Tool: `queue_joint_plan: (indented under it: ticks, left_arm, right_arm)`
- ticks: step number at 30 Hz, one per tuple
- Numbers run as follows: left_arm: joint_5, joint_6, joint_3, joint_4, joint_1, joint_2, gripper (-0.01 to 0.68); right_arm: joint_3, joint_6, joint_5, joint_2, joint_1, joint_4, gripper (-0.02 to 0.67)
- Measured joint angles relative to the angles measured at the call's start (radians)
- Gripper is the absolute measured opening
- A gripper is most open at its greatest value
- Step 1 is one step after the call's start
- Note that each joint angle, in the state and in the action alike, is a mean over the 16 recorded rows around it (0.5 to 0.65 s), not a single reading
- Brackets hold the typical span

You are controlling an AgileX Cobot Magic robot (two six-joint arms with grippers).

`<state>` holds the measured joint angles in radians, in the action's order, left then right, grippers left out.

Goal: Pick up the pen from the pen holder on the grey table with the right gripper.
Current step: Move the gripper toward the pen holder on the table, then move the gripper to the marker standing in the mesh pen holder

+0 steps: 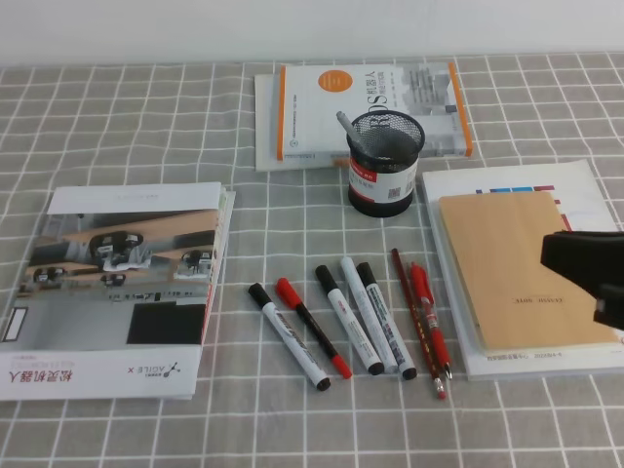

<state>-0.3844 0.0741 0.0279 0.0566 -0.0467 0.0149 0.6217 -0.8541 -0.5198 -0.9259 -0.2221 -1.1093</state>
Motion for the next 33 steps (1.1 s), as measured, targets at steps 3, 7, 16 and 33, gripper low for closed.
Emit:
queue_joint_plan:
  ticks: [3, 7, 16, 33]
  left_arm:
    - [0.000, 0.000, 0.000, 0.000, 0.000, 0.000, -0.005]
    - [0.000, 0.000, 0.000, 0.000, 0.000, 0.000, -0.005]
    - [0.000, 0.000, 0.000, 0.000, 0.000, 0.000, -0.005]
    - [0.000, 0.000, 0.000, 0.000, 0.000, 0.000, -0.005]
  right_arm:
    - [0.001, 0.012, 0.067, -0.015, -0.051, 0.025, -0.012]
    - [0.005, 0.067, 0.183, -0.047, -0.126, 0.113, -0.012]
    - [0.021, 0.331, 0.532, -0.184, -0.279, 0.509, -0.009]
    - [0.103, 0.534, 1.047, -0.607, -0.339, 1.061, 0.298]
